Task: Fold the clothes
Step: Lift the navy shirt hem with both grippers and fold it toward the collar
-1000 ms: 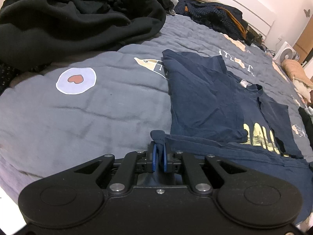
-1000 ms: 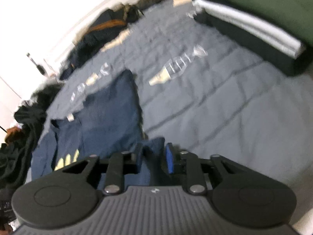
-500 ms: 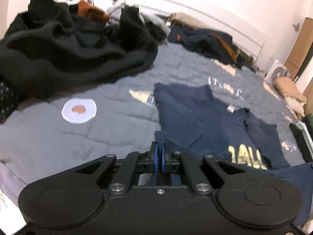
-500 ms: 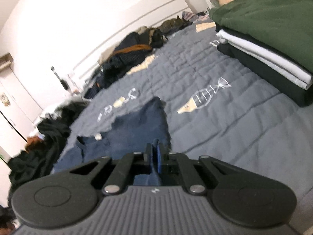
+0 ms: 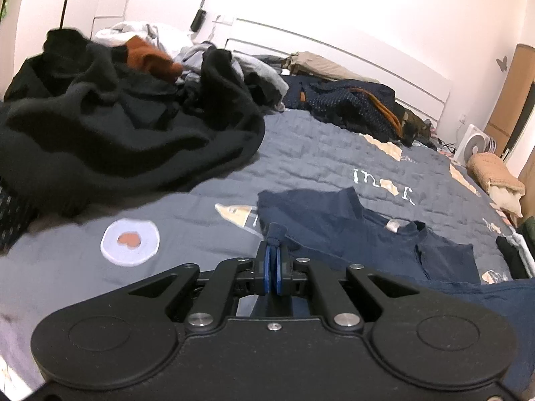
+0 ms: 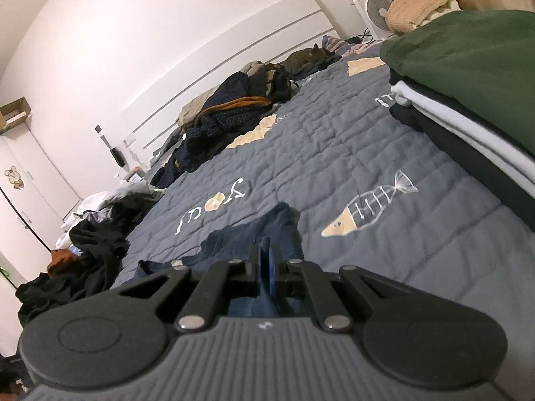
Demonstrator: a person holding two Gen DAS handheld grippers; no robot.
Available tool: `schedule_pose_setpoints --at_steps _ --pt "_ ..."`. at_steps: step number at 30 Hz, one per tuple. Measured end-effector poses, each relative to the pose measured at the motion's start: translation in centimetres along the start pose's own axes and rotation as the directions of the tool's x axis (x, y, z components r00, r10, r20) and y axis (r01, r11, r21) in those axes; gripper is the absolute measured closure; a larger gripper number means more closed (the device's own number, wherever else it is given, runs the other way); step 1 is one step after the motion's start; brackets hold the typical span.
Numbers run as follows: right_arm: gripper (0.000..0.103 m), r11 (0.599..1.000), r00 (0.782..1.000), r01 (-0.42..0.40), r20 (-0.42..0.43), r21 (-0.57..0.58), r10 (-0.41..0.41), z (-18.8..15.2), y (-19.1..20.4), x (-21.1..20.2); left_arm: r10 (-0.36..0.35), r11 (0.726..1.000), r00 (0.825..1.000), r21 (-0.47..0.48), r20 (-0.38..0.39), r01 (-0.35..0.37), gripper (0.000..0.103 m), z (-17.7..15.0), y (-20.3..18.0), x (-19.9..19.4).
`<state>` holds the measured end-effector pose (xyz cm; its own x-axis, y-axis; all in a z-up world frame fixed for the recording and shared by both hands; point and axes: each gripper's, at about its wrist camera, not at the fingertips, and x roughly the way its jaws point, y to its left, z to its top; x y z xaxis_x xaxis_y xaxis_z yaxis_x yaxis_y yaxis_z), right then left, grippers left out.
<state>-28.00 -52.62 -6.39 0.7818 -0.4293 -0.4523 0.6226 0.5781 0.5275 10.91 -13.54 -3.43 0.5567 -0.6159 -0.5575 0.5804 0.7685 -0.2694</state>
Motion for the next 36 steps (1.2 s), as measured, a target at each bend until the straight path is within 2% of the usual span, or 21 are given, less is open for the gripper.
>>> schedule_pose_setpoints --at_steps 8,17,23,29,36 --pt "0.099 0.998 1.0 0.018 -0.008 -0.052 -0.018 3.4 0.7 5.2 -0.008 0.999 1.0 0.035 0.006 0.008 0.099 3.7 -0.8 3.7" --pt "0.099 0.994 0.998 0.055 -0.028 -0.094 -0.058 7.1 1.3 12.7 0.007 0.992 1.0 0.122 -0.019 -0.004 0.099 8.1 -2.9 10.7" --pt "0.099 0.99 0.994 0.083 -0.057 -0.115 -0.09 8.3 0.9 17.1 0.031 0.987 0.999 0.162 -0.041 -0.024 0.099 9.2 -3.7 15.1" --pt "0.099 0.982 0.994 0.086 -0.06 -0.168 -0.097 9.6 1.4 20.0 0.04 0.982 0.998 0.186 -0.049 -0.03 0.099 10.0 -4.0 17.8" --pt "0.099 0.971 0.985 0.109 -0.108 -0.212 -0.134 8.3 0.8 23.7 0.07 0.983 0.992 0.174 -0.109 -0.05 0.099 9.3 -3.3 20.7"
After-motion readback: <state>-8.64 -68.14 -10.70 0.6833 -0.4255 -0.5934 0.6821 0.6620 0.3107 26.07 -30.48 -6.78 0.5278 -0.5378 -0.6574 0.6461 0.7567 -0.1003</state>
